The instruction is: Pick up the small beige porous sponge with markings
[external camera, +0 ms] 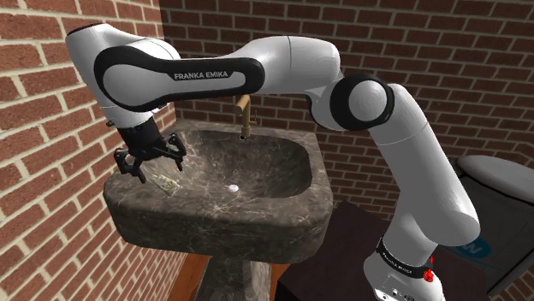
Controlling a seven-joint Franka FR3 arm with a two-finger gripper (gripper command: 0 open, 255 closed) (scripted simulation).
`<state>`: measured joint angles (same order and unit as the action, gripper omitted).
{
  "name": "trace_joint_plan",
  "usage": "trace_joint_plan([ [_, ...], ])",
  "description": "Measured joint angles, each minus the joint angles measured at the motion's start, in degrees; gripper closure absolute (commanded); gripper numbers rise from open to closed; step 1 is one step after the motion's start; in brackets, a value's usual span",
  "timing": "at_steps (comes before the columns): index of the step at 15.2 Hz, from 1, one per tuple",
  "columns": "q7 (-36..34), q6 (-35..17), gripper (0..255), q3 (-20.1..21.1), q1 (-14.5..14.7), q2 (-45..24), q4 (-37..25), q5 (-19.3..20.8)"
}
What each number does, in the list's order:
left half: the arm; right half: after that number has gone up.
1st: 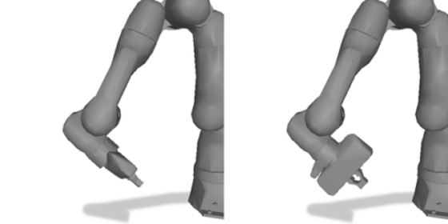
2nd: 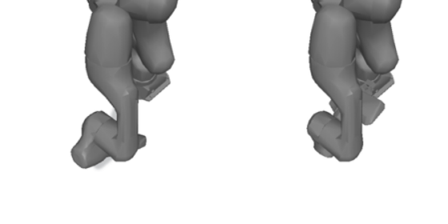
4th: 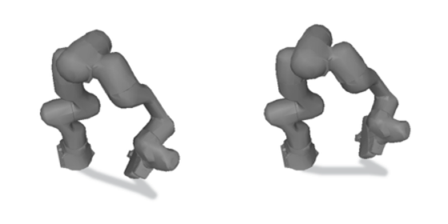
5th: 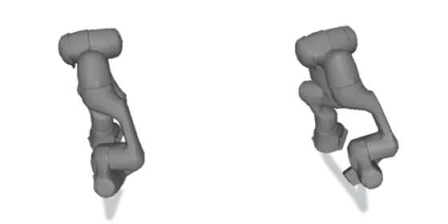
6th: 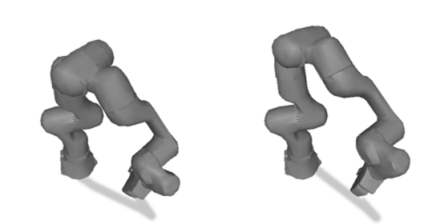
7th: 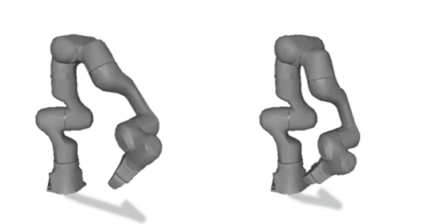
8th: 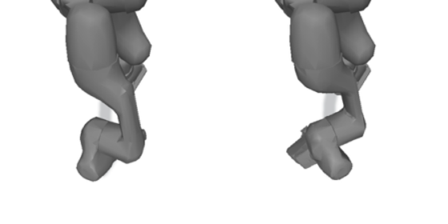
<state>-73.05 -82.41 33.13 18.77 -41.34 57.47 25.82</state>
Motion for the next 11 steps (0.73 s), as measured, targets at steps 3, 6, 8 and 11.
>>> trace_joint_plan([
  [3,-0.5,-2.1,0,0.1,-0.7,0.2,2.6,-0.1],
  [6,-0.9,-3.9,255,0.0,-1.2,0.1,4.4,0.0],
  [8,-1.0,-4.1,255,0.1,-1.2,0.1,4.6,0.0],
  [11,-1.0,-4.1,255,0.1,-1.2,0.2,4.6,0.0],
])
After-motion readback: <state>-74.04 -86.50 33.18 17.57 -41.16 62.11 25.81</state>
